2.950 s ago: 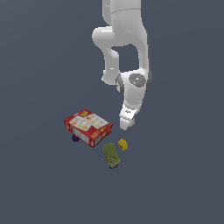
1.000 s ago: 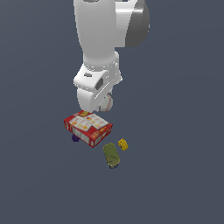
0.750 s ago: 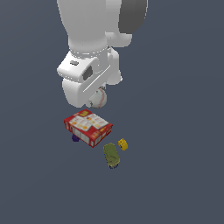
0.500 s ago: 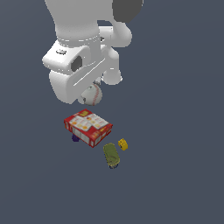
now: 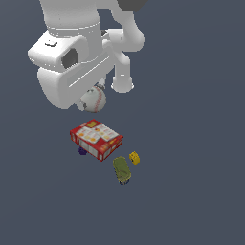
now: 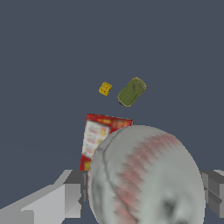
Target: Pick up a designated object from a clutter of objects.
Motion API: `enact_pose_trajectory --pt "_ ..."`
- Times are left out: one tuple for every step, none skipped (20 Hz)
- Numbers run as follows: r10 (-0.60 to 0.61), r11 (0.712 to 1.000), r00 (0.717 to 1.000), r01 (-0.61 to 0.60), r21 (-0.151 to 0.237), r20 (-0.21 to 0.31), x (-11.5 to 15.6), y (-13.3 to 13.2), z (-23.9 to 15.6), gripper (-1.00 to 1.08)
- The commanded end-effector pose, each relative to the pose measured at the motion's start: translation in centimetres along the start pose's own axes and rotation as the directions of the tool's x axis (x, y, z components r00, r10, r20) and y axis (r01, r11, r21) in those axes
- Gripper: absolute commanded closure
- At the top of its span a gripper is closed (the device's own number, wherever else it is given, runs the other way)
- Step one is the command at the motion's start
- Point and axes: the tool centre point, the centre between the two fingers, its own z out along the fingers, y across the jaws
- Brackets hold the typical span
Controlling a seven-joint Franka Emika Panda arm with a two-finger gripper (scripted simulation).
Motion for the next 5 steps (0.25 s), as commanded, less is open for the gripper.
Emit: enact_pose_trajectory --pt "0.0 1.0 1.0 0.0 -0.002 0.0 0.0 0.12 -0.24 1.08" --pt "0.0 1.0 1.0 0.0 -0.002 0.0 0.02 0.11 -0.21 1.08" --pt "0.0 1.0 1.0 0.0 -0.002 0.0 0.04 0.09 -0.16 1.08" --pt "0.0 1.0 1.0 0.0 -0.002 0.0 0.06 0.06 -0.11 1.08" --pt "0.0 1.0 1.0 0.0 -0.002 0.0 0.07 0.05 -0.09 1.08"
